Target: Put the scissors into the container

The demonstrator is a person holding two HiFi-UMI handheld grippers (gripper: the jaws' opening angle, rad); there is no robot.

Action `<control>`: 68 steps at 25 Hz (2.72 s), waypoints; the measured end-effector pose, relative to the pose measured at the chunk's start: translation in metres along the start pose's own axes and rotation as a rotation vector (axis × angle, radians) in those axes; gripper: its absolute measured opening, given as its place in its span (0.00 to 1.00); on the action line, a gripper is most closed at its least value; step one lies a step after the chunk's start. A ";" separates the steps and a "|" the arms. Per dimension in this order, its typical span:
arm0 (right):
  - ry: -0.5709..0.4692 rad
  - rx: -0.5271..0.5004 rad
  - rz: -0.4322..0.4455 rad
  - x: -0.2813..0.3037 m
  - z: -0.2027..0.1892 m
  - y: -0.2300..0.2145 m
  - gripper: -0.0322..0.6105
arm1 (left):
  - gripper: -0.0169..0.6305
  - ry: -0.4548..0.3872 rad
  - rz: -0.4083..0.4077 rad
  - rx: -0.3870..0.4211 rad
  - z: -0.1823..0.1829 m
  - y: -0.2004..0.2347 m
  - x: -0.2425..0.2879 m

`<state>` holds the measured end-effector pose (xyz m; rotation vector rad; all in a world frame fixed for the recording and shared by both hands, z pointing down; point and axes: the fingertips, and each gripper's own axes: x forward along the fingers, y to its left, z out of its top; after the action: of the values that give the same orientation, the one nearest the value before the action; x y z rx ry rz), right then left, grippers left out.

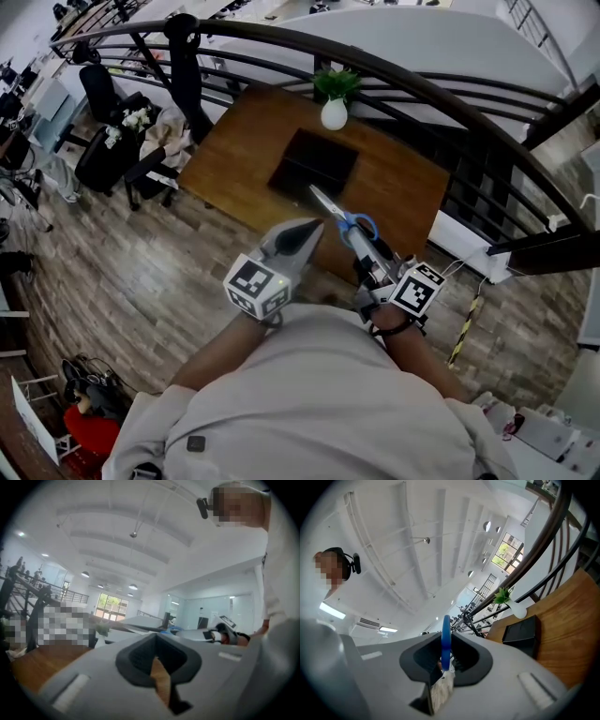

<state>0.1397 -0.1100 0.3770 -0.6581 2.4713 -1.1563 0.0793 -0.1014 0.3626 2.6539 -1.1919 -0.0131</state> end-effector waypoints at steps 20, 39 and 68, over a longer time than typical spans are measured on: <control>-0.118 -0.017 -0.087 0.073 0.051 -0.041 0.14 | 0.03 0.049 -0.179 0.057 0.034 0.082 0.070; -0.250 -0.052 -0.157 0.190 0.037 -0.020 0.14 | 0.03 0.063 -0.339 0.075 0.073 0.193 0.034; -0.079 0.040 -0.196 0.226 0.037 -0.118 0.14 | 0.03 0.160 -0.219 -0.064 0.015 0.273 0.082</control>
<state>-0.0002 -0.3207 0.4243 -0.9324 2.3538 -1.2205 -0.0679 -0.3405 0.4133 2.6583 -0.8343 0.1203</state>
